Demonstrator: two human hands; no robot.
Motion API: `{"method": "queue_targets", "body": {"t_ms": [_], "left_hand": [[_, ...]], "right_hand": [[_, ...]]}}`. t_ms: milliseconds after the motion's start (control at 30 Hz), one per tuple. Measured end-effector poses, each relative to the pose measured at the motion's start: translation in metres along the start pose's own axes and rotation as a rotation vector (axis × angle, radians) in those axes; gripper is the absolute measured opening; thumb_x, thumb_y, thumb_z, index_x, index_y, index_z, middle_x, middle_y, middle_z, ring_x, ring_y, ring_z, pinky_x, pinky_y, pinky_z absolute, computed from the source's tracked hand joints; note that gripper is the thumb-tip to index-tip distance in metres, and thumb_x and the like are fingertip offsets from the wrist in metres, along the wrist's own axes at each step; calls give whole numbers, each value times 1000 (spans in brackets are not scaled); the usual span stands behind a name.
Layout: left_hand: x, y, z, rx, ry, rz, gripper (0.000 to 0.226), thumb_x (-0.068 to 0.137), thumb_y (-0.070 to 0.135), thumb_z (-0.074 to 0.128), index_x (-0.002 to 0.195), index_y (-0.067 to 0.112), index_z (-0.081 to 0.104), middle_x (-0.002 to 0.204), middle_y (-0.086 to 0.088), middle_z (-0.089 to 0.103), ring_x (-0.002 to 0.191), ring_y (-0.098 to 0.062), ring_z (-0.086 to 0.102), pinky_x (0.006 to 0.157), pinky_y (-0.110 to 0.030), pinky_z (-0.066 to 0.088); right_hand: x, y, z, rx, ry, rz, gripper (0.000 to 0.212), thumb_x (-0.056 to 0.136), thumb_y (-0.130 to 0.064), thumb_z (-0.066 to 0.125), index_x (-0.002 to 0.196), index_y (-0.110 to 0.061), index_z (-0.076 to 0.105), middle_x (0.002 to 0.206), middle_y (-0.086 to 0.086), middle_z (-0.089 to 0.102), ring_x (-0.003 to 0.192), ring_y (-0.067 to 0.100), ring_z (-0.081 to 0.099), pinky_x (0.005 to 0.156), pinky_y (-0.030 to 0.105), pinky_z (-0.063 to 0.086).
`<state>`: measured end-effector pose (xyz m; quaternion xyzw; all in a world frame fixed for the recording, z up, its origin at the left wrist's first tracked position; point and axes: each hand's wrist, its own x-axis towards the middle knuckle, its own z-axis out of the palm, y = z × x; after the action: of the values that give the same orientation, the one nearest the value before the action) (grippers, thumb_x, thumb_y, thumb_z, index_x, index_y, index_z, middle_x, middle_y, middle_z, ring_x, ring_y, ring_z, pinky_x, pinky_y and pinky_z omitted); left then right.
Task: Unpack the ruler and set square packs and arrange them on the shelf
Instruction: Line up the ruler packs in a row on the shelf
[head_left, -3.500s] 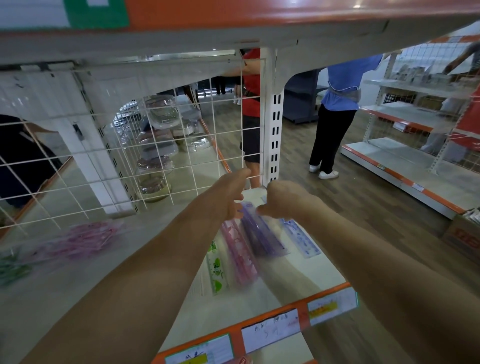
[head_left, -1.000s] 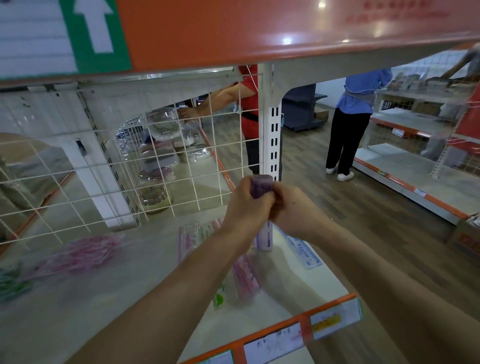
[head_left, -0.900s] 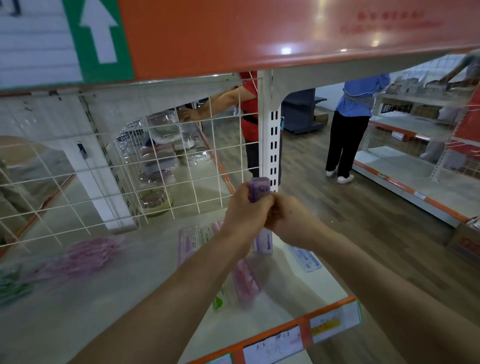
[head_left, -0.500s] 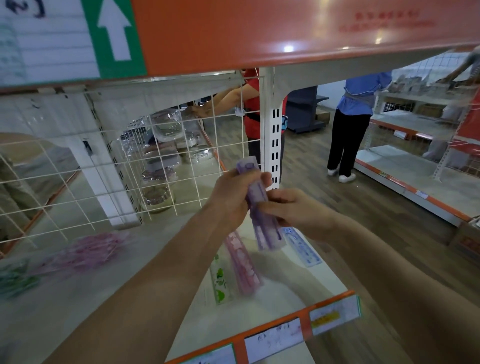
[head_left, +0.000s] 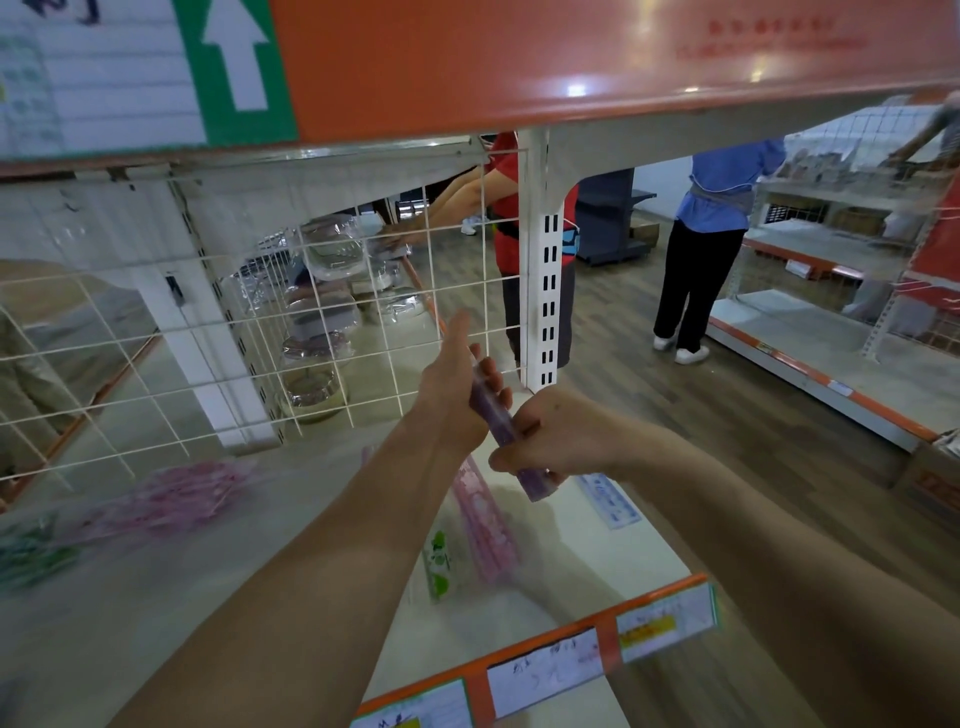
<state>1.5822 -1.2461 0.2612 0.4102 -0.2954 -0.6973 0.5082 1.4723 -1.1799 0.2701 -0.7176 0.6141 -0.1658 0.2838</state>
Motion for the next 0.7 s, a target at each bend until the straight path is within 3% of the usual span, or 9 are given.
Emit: {"method": "queue_targets", "body": {"t_ms": [133,333,400,467,567,700], "left_hand": [[2,-2,-3,-9,-9,0,51,87,64,47,70,17,39,54,1,36,40,-11,35,37,-22,35],[-2,4,-3,2,-53,16,38,89,53,53,89,15,49,63,0,45,48,-11,44,46,-23,40],[-2,5,-2,44,-62,65,30,94,44,50,81,17,46,56,2,40,41,-9,38,40,-20,36],[-1,5,-1,90,-55,87,31,95,43,50,79,17,45,55,3,36,42,-10,36,39,-21,35],[2,6,-3,123,-75,10,48,85,56,58,100,12,50,64,-2,46,52,-14,47,50,-27,45],[3,4,0,104,-6,-39,36,97,45,44,75,15,44,55,0,39,37,-11,39,39,-19,37]], "right_hand": [[-1,2,3,117,-68,-6,29,80,-25,71,86,3,70,84,16,71,75,24,72,75,36,60],[-3,1,-1,293,-136,49,30,80,-23,73,97,2,70,91,13,73,79,21,73,75,34,60],[-4,0,-1,374,-172,61,30,81,-20,74,99,4,69,90,14,74,78,21,73,73,32,60],[-5,-1,0,414,-174,68,28,82,-17,73,99,5,68,90,14,74,77,20,72,71,31,60],[-5,1,-3,427,-175,76,28,82,-18,73,99,3,68,90,14,74,80,22,73,76,35,60],[-3,2,-7,352,-201,94,31,80,-28,73,97,-3,71,91,9,75,84,19,73,80,34,59]]}}
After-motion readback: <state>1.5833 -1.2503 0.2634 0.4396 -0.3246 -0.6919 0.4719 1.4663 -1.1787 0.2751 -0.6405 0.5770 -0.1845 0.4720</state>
